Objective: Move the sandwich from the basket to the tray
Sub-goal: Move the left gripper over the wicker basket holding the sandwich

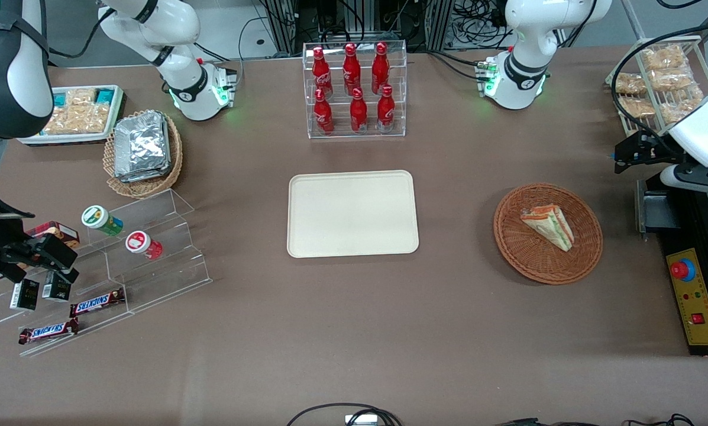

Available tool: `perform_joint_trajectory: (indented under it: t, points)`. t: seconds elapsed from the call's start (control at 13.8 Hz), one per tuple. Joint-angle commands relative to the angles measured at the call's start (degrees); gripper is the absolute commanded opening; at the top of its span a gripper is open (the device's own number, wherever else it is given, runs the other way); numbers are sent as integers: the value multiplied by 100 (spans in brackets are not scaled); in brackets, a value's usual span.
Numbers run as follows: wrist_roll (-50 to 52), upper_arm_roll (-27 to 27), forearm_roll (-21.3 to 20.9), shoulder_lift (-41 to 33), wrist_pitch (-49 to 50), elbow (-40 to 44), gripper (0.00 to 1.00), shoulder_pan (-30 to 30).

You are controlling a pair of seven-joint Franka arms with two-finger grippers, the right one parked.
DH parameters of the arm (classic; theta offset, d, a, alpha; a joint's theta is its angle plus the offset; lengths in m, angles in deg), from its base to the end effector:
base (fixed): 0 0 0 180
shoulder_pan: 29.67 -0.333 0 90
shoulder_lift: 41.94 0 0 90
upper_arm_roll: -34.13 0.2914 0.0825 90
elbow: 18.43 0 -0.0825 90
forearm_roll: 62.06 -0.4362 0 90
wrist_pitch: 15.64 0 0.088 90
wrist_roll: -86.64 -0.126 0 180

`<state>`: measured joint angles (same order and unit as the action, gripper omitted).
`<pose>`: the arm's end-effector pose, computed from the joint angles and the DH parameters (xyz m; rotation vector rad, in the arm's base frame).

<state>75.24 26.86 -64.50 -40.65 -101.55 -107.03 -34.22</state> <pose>0.6037 -0.0223 0.5742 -3.0820 0.3793 0.1120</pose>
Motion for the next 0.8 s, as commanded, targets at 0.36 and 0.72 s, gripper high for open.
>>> perform_joint_trajectory:
  t: [0.36, 0.72]
  points:
    - [382, 130, -54, 99, -162, -376, 100, 16]
    - [1813, 130, -63, -41, -1847, -2054, 100, 25]
